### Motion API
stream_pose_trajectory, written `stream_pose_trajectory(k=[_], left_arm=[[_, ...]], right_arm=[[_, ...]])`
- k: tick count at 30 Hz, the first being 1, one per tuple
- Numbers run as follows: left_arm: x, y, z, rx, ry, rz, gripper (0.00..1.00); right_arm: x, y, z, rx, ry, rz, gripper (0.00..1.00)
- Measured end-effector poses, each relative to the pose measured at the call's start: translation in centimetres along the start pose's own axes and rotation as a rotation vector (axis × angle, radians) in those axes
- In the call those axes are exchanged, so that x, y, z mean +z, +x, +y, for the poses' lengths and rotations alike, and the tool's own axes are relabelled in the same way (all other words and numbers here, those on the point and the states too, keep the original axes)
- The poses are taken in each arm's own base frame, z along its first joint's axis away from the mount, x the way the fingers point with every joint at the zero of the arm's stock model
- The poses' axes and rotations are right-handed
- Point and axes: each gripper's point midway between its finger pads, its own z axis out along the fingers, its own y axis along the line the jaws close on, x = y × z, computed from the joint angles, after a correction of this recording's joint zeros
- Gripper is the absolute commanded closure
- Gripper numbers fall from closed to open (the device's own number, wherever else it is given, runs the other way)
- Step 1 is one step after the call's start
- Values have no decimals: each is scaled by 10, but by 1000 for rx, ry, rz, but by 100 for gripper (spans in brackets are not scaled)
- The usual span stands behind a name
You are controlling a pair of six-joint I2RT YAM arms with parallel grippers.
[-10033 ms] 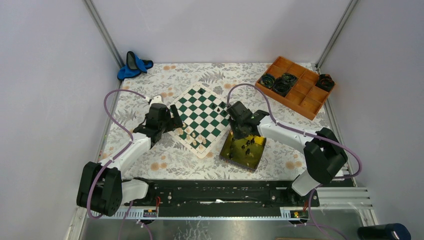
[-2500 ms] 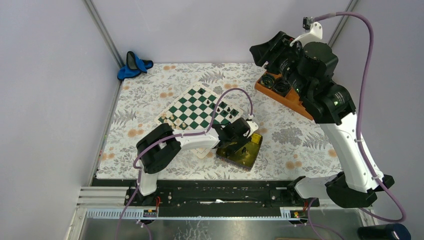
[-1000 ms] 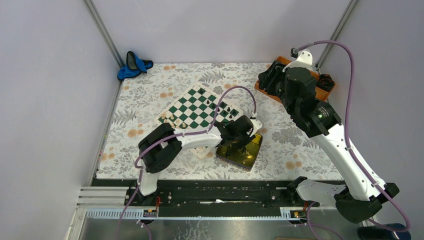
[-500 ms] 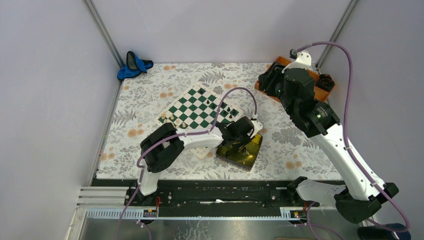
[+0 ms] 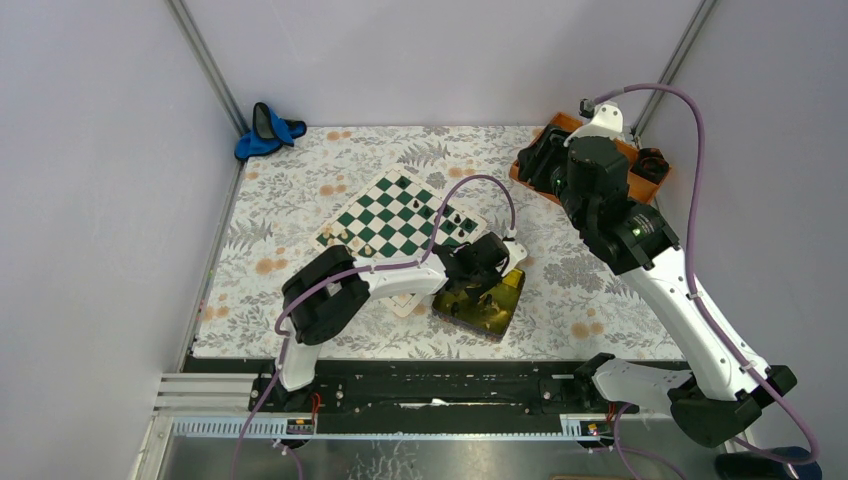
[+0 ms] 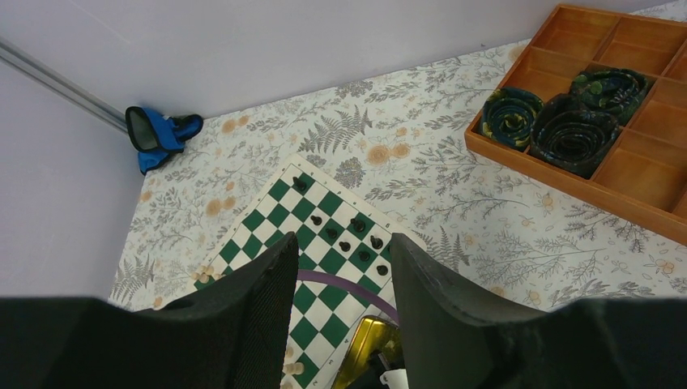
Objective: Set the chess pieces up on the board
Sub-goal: Pick up the chess piece from the storage box, then place the chess piece on the chessboard.
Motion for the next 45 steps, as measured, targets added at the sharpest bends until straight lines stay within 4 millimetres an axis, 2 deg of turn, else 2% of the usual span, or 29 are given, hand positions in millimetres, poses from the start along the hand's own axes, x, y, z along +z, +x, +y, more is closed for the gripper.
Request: stream_pose_trajectory(k=[12, 19, 24, 34, 40, 45], left_arm=[[0, 0, 0, 0, 3, 0, 99], [-4, 1, 2, 1, -13, 8, 100], [-22, -9, 8, 0, -41, -15, 100], [-82, -57, 27, -10, -135, -151, 100], [-107, -67, 56, -56, -192, -190, 100], [-122, -64, 112, -148, -274, -201, 100]], right_arm=[[2, -3, -1, 6, 2, -11, 48], [5, -1, -2, 3, 10, -6, 49], [11, 3, -6, -5, 37, -2, 49], [30, 32, -30, -59, 134, 38, 44], [46, 45, -44, -92, 198, 61, 40], [59, 50, -60, -100, 257, 65, 33]])
